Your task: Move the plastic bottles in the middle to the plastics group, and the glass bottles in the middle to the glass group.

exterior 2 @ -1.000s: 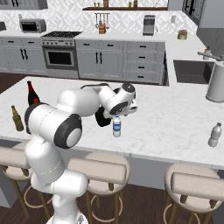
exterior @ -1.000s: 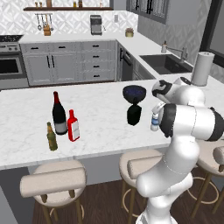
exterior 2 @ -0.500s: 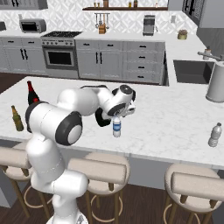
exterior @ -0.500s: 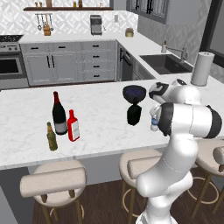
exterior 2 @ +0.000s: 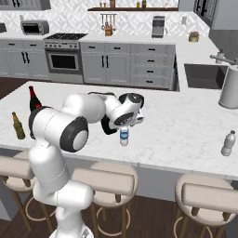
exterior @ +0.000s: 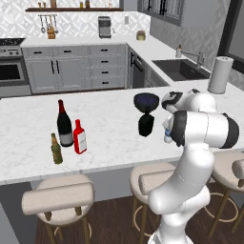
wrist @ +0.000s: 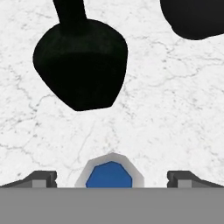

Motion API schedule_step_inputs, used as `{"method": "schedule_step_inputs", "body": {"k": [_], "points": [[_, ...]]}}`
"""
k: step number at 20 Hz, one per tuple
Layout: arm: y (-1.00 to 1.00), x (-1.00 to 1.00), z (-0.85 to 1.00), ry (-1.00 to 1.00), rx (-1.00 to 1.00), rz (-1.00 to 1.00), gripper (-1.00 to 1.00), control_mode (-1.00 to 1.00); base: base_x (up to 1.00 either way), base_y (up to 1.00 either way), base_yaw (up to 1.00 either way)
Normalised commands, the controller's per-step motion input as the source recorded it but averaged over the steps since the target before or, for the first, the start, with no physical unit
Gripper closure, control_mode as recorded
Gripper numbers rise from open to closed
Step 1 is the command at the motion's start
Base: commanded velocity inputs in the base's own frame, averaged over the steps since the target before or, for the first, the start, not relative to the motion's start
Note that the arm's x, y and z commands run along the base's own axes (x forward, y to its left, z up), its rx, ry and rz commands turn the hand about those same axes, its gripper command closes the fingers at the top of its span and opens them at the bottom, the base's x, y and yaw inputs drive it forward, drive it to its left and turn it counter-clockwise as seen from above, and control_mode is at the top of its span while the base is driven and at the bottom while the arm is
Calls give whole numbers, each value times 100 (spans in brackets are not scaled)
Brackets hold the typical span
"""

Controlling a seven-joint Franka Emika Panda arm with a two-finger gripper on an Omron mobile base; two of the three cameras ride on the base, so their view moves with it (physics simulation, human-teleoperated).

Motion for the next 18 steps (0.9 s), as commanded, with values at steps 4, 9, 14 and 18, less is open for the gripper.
{"method": "schedule_step_inputs", "body": {"k": [4,9,14,18], "points": [[0,0,0,0,0,0,100,-100,0,0,0],[0,0,0,0,0,0,100,-100,0,0,0],[-3,-20,25,-5,0,-1,100,-100,0,0,0],[-50,-40,54,-9,0,-15,100,-100,0,0,0]]}}
